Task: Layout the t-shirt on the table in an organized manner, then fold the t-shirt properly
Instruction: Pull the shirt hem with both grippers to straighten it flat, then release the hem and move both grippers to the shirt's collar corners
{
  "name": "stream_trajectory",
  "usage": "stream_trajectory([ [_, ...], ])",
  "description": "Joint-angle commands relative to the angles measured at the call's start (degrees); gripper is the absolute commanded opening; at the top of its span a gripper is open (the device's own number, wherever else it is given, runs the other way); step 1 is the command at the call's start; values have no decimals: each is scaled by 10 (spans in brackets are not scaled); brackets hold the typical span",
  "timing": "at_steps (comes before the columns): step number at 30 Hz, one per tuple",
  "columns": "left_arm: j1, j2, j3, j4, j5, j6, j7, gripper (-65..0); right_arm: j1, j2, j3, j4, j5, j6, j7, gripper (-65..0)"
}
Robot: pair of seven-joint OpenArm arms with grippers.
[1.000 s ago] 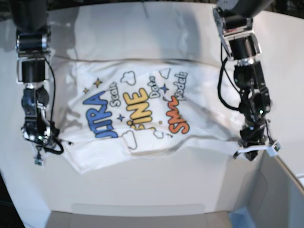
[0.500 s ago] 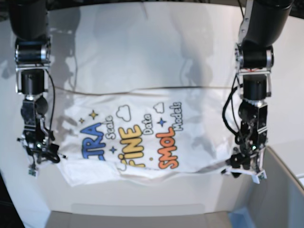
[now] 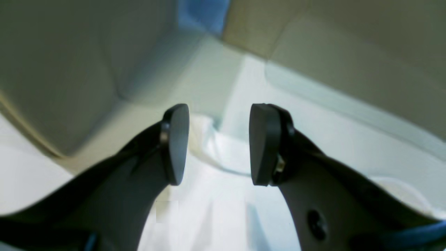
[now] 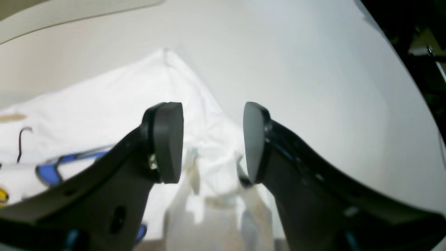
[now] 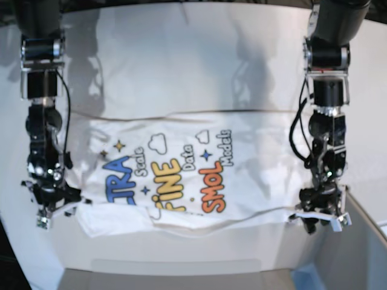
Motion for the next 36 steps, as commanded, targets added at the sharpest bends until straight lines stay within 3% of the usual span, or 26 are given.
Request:
stream_trajectory([
  [1, 11, -14, -3, 46, 4, -5, -10, -383, 2, 3, 16, 44, -3, 0, -9, -369],
  [7, 129, -24, -58, 211, 5, -5, 84, -383, -98, -79, 143, 240, -3, 5, -176, -370],
  [10, 169, -23, -74, 248, 5, -5, 109, -383, -147, -111, 164, 304, -3, 5, -252, -370],
  [15, 210, -24, -75, 279, 5, -5, 114, -383, -233, -148, 201, 340, 8, 5, -262, -370],
  [18, 229, -25, -75, 294, 5, -5, 114, -383, -280, -179, 267, 360, 58, 5, -262, -370],
  [24, 248, -23, -75, 313, 5, -5, 114, -383, -344, -182, 347, 361, 190, 5, -304, -370],
  [28, 248, -23, -75, 313, 5, -5, 114, -383, -338, -182, 351, 330, 191, 5, -310, -370],
  [36, 248, -23, -75, 311, 5, -5, 114, -383, -268, -155, 325, 179, 191, 6, -260, -370],
])
